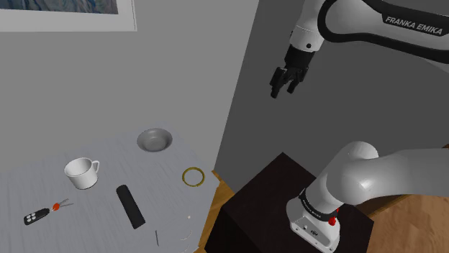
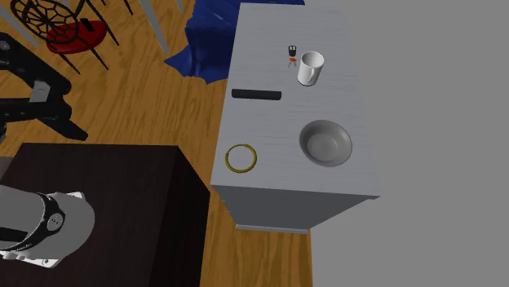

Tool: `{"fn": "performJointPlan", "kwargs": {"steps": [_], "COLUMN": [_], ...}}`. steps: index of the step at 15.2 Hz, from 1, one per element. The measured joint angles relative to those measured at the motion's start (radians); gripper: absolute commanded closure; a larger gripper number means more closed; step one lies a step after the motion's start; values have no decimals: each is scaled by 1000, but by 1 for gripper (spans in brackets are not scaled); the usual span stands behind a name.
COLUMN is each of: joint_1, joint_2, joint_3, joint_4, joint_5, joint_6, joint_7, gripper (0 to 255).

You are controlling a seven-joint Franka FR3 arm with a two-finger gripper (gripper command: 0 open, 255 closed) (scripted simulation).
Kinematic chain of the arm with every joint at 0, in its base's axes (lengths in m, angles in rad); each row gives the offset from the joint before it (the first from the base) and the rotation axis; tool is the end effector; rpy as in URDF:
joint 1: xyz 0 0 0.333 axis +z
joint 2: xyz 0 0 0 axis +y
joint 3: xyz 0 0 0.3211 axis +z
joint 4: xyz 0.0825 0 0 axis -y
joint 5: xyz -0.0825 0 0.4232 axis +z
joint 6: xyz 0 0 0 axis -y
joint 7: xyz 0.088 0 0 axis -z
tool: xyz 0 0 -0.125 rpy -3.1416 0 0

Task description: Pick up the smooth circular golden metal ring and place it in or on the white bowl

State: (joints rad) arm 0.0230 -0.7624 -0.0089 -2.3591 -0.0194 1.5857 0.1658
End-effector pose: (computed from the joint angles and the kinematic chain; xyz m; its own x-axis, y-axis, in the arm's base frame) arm 0.3497 0.0020 0.5677 0.9889 -0.1483 -0.0087 -0.1482 -0.9888 0.0149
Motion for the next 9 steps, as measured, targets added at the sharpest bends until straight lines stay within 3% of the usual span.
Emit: {"fn": "performJointPlan", "kwargs": {"steps": [4, 9], "joint_1": [3, 17], "joint_2": [12, 47], "joint_3": [22, 83], "joint_4": [-50, -178], "joint_5": [15, 57], "joint_6": [59, 219], "joint_7": [36, 127], "gripper": [0, 0]}}
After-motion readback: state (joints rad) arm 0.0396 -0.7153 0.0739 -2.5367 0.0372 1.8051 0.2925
